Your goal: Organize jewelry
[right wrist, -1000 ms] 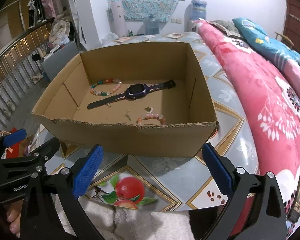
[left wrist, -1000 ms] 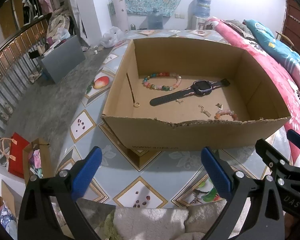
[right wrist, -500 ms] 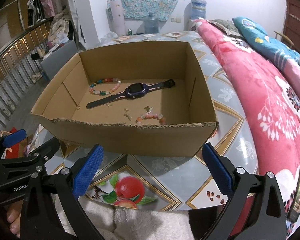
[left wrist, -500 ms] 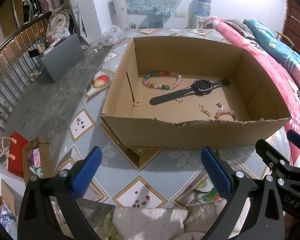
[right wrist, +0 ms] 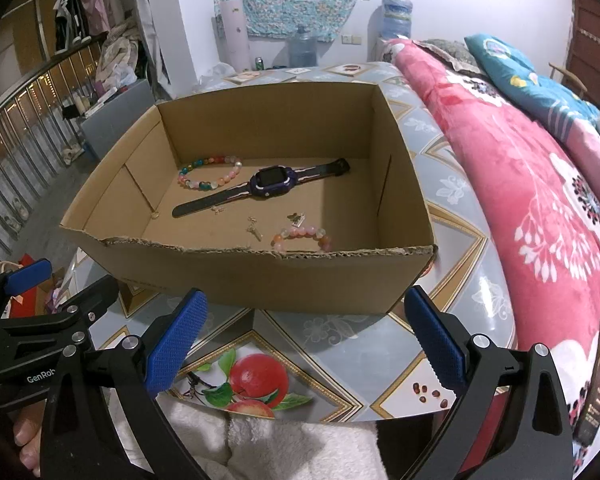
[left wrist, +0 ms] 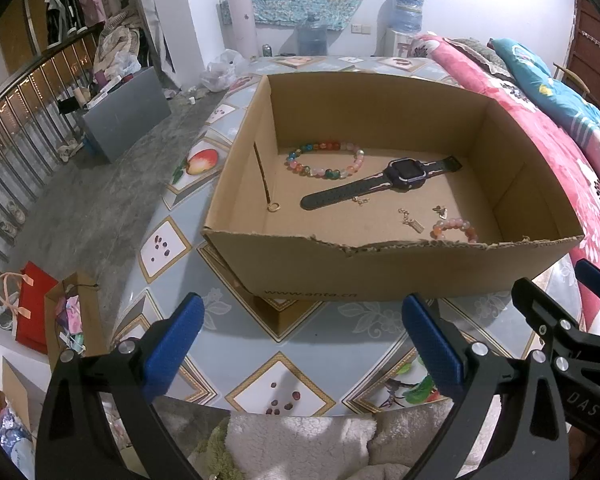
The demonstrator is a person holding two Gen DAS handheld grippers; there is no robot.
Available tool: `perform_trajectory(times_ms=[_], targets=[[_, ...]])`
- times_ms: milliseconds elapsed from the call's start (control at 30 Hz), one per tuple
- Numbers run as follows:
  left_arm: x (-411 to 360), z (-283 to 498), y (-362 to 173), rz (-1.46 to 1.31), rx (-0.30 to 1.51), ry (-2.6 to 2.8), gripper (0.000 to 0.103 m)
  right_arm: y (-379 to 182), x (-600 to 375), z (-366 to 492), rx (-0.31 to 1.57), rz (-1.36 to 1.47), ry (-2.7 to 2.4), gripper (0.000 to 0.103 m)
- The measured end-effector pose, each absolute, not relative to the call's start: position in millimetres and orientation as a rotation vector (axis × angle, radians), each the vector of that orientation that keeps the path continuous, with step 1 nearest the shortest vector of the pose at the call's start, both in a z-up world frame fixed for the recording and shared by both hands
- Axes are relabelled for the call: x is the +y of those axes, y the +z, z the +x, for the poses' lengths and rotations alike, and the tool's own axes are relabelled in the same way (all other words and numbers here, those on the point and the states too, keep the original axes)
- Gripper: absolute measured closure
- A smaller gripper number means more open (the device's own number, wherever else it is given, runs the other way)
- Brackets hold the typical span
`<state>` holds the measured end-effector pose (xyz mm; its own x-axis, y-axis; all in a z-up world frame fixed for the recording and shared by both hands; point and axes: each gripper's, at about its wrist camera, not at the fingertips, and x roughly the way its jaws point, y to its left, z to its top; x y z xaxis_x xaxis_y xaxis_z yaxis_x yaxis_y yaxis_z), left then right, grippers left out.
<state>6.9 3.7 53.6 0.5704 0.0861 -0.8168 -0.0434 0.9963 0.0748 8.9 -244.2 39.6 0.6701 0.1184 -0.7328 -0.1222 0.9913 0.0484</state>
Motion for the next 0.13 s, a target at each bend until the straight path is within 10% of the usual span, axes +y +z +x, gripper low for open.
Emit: perform_trajectory(times_ms=[133], targets=[[3.4,5.4,52.2,0.049,0.961,0.077,0.006,39.6,-244.3,9.0,0.826,-0.006,0.136,0.008]])
